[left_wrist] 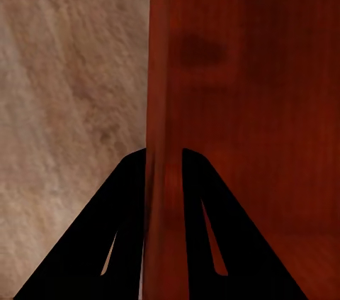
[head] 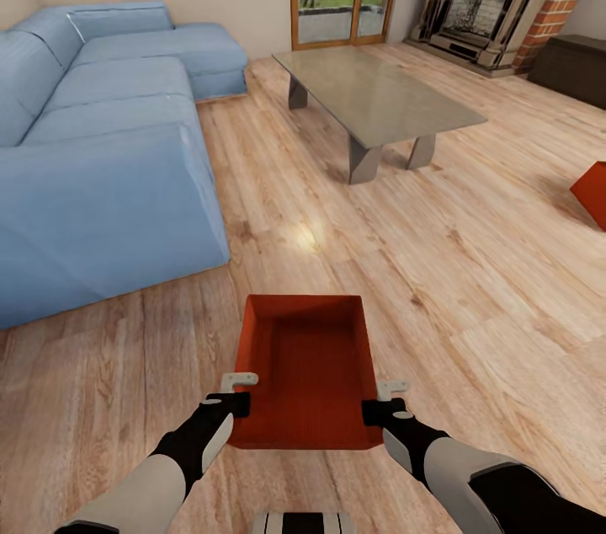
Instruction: Move the two storage containers from the living room to the garage. In the garage, place one container on the floor and stack the other container on top of it (either order is fine).
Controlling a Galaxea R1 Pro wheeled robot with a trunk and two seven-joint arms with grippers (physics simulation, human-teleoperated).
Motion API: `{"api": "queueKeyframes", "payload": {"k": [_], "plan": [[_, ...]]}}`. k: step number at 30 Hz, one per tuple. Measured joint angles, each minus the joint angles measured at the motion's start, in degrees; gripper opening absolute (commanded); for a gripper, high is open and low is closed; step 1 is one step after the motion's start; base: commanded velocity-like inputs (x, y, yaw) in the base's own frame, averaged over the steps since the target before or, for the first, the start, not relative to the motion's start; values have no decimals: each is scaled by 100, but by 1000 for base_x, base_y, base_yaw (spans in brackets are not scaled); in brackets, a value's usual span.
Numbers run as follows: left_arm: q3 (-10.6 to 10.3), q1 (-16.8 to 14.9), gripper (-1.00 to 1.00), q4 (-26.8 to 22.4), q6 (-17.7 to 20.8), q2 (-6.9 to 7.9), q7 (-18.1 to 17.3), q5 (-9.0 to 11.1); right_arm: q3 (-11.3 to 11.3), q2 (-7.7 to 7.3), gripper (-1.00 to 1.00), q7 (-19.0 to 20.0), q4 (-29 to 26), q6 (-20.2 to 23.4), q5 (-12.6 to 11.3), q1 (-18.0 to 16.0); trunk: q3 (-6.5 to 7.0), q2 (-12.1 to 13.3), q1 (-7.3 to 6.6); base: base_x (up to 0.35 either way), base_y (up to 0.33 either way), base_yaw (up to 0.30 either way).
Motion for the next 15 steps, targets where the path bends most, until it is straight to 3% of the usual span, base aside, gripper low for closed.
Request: {"api": "queueKeyframes", "payload": {"k": [15], "plan": [[-69, -2, -100, 0, 5, 22, -3, 68, 246, 7, -100, 19, 23, -19, -282, 0, 269, 601, -329, 0, 0, 0]]}}
